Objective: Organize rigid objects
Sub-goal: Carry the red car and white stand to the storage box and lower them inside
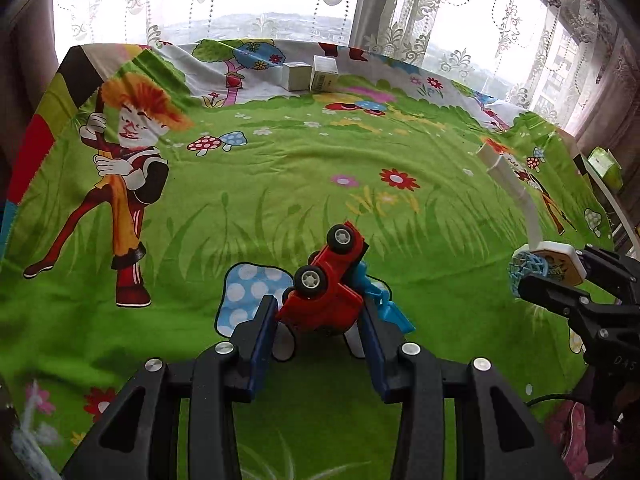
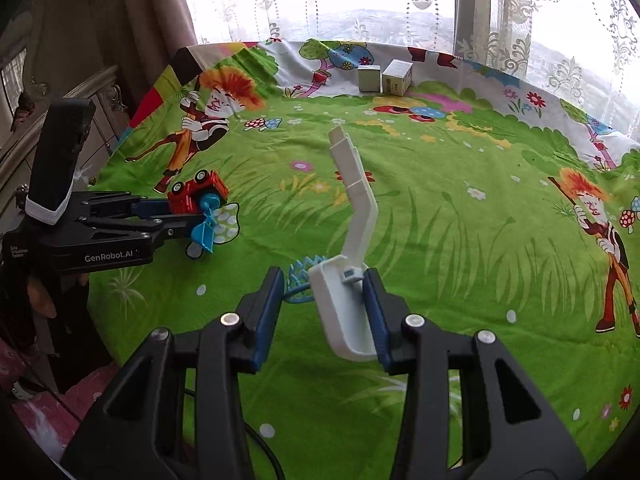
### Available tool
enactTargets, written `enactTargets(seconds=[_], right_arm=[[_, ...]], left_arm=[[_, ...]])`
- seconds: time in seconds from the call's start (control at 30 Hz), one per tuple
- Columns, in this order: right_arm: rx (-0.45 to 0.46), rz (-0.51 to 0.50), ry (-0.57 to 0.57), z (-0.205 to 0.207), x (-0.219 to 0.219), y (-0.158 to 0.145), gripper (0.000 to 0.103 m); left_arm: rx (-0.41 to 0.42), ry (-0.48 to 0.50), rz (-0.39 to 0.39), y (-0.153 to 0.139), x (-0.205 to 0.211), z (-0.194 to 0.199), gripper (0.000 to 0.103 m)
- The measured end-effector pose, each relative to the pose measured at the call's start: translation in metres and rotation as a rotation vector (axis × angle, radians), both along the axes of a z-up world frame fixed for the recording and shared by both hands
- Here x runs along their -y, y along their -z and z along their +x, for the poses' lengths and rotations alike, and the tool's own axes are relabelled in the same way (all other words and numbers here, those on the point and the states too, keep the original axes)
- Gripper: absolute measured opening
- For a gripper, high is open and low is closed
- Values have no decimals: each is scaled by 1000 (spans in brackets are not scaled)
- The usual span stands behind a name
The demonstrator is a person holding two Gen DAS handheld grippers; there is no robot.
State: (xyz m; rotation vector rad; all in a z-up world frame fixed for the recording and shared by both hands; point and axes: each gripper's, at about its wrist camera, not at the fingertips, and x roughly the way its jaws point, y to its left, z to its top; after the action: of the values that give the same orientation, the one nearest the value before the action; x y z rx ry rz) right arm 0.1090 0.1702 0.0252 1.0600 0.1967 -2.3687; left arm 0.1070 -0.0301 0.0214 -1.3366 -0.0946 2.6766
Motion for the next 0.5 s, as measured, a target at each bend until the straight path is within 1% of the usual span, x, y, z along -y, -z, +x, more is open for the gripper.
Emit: enactTargets(seconds=[0.27,0.5], right_arm=[[-20,-1,38,29,-8,-7,45],[-63,2,28,51,-4,-20,45]], left_arm=[[-31,31,5,-4,-9,31,42],[-60,44,0,-12,-12,55,42]])
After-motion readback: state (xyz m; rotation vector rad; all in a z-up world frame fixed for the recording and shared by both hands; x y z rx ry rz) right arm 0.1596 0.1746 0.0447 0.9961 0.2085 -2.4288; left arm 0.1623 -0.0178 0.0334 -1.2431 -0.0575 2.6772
